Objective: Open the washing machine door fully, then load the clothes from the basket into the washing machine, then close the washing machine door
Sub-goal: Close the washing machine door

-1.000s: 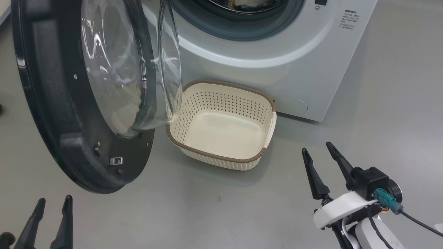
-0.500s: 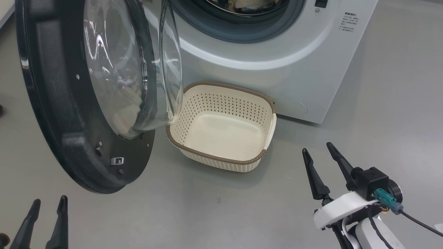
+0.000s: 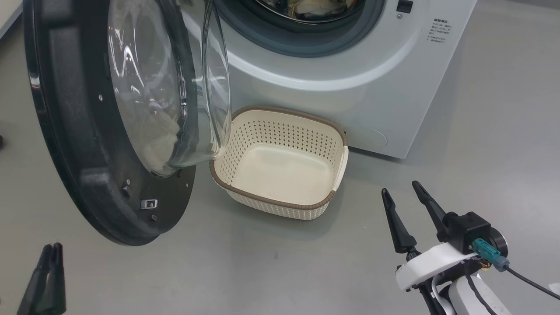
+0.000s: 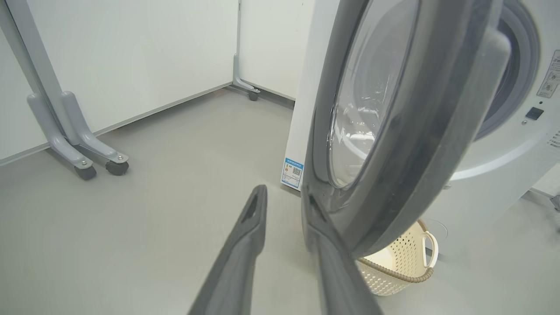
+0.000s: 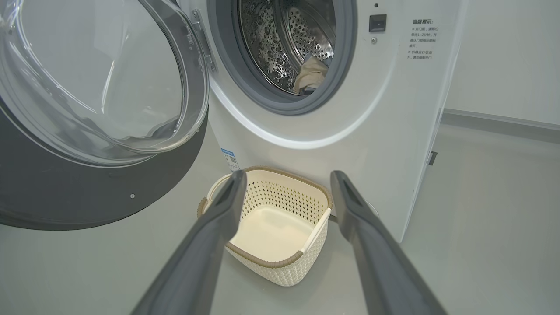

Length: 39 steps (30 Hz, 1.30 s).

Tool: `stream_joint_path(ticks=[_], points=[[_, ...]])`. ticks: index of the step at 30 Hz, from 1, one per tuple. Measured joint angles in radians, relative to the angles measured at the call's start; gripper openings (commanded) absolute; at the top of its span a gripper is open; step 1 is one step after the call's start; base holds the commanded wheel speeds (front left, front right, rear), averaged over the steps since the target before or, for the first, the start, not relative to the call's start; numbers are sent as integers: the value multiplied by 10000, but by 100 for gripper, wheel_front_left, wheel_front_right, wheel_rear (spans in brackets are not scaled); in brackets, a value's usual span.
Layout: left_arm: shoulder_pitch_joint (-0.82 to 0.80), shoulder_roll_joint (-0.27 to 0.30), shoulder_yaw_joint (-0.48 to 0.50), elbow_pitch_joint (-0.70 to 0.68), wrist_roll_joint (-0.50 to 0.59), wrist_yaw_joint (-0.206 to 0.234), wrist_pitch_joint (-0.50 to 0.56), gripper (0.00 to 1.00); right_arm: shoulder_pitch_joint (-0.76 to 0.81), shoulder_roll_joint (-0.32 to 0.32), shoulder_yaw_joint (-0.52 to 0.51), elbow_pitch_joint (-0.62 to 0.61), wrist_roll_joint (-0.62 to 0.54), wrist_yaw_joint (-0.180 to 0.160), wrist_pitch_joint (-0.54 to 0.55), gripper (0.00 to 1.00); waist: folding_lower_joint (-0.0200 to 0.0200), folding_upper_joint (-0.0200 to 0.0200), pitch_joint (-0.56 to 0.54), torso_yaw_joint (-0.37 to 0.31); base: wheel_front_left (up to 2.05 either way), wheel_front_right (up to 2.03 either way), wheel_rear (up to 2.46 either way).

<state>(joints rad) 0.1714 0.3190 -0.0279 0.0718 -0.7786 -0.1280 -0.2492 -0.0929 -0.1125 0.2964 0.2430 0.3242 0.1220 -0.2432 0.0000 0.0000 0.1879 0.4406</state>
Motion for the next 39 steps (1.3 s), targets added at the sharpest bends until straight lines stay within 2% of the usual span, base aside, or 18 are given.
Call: stream_joint_path(ticks=[8,13,19,27,39], points=[[-449,-255,372,-171,-1179,0,-2,0,0,12,12,6,0,0,0,100,0,0,-7,-17,0,0,0],[-749,-506,546,-272,-2788,0,-31,0,0,17,17,6,0,0,-2,100,0,0,3,-45,0,0,0],[-1077,-472,604,-383,-4915,0,31,0,0,21,19,6,4,0,-2,100,0,0,37,-102,0,0,0],[-1847,-420,1216,-464,-7267,0,790,0,-1,23,17,2,13,0,-2,100,0,0,129,-169,0,0,0],[-2265,-725,1390,-138,-10713,0,3210,0,-9,29,19,2,19,0,-2,100,0,0,280,-323,0,0,0]])
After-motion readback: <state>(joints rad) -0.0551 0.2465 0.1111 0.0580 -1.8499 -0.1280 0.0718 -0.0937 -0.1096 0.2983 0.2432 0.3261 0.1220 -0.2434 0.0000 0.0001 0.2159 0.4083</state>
